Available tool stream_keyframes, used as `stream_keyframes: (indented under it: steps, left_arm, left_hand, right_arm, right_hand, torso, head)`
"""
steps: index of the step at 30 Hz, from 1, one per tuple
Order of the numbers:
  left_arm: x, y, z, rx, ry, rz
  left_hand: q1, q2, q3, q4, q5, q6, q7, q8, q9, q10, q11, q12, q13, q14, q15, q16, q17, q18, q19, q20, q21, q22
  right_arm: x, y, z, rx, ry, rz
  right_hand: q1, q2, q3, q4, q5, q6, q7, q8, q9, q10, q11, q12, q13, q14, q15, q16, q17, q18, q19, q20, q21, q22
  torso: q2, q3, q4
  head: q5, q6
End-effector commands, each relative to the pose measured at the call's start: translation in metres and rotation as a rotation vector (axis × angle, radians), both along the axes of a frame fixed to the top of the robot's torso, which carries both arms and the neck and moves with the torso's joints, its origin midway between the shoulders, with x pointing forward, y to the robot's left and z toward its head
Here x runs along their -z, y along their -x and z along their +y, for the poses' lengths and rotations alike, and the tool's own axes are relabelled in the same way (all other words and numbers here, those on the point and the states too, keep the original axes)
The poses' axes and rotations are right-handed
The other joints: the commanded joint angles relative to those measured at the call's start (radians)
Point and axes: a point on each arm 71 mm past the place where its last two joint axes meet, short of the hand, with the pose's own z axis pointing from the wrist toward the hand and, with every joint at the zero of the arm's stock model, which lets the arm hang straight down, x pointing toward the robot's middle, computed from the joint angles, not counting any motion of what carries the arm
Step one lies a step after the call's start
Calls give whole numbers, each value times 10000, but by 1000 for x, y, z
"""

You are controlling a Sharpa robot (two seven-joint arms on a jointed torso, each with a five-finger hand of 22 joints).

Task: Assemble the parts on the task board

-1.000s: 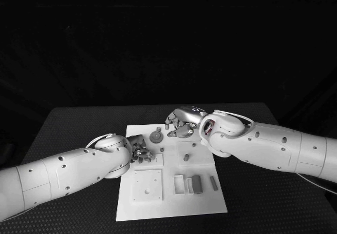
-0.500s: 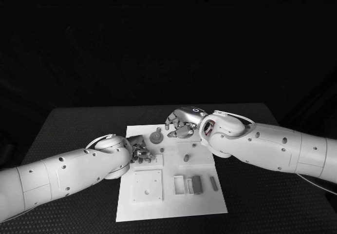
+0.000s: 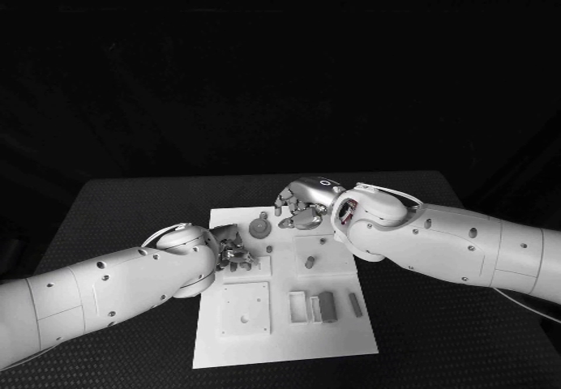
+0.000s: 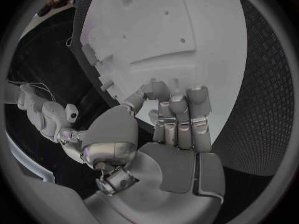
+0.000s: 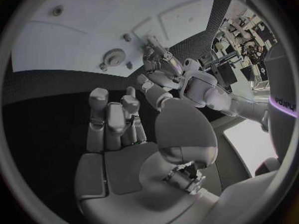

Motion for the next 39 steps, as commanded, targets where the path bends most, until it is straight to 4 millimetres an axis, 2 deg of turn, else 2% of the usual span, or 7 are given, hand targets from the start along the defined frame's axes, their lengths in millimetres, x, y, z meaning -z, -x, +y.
stream_keyframes:
  steps: [1,9,19,27,39]
  left_arm:
    - [1,2,-2,97,48,73]
    - [1,2,-2,82,54,62]
    - [1,2,-1,91,58,71]
    - [1,2,0,85,68,64]
    - [1,1,3,0,60,36]
  left_hand:
    - [-2,-112,12,58,-10,399,-169,-57,14,-49,-4,51,-14,-45,-20,45,-15,565,23,-38,40,180]
    - [-60,-200,16,123,-10,430,-186,-52,67,-26,-22,108,-20,-33,-39,123,-56,573,52,-50,76,190]
    - [-474,-573,-62,416,-12,447,-207,-78,176,-46,-43,198,-52,-71,-65,259,-172,592,49,-67,118,190]
    - [-589,-740,-7,564,-12,470,-224,-85,241,-47,-60,259,-67,-84,-85,345,-234,612,59,-78,151,193]
    - [-550,-686,63,589,-12,476,-232,-91,293,-56,-69,306,-76,-101,-98,409,-281,627,63,-81,186,200]
  right_arm:
    - [1,0,1,-69,105,69]
    - [1,0,0,-59,102,69]
    - [1,0,0,-63,101,68]
    - [1,0,0,-61,104,72]
    - [1,0,0,-52,105,71]
  right_hand:
    - [-26,-70,50,4,21,42,102,-36,6,-18,68,-51,-4,-67,-16,-28,9,460,11,-82,-60,56]
    - [-27,-66,53,5,21,44,102,-36,8,-18,68,-52,-4,-70,-16,-29,3,460,12,-83,-61,57]
    - [-29,-65,55,5,21,45,102,-37,9,-18,68,-53,-4,-69,-16,-30,4,460,13,-83,-63,57]
    - [-29,-64,58,4,21,45,102,-38,10,-18,68,-53,-4,-66,-16,-30,8,460,13,-83,-64,57]
    - [-30,-66,60,2,21,44,102,-39,11,-18,68,-54,-4,-68,-16,-32,4,460,13,-83,-66,58]
  torso:
    - [-1,-6,4]
    - [2,-6,0]
    - [-4,-5,5]
    - [-1,-2,0]
    - [0,-5,1]
  head:
    - [-6,2]
    - [-22,-9]
    - [-15,-14]
    - [-11,-11]
    - [-17,-2]
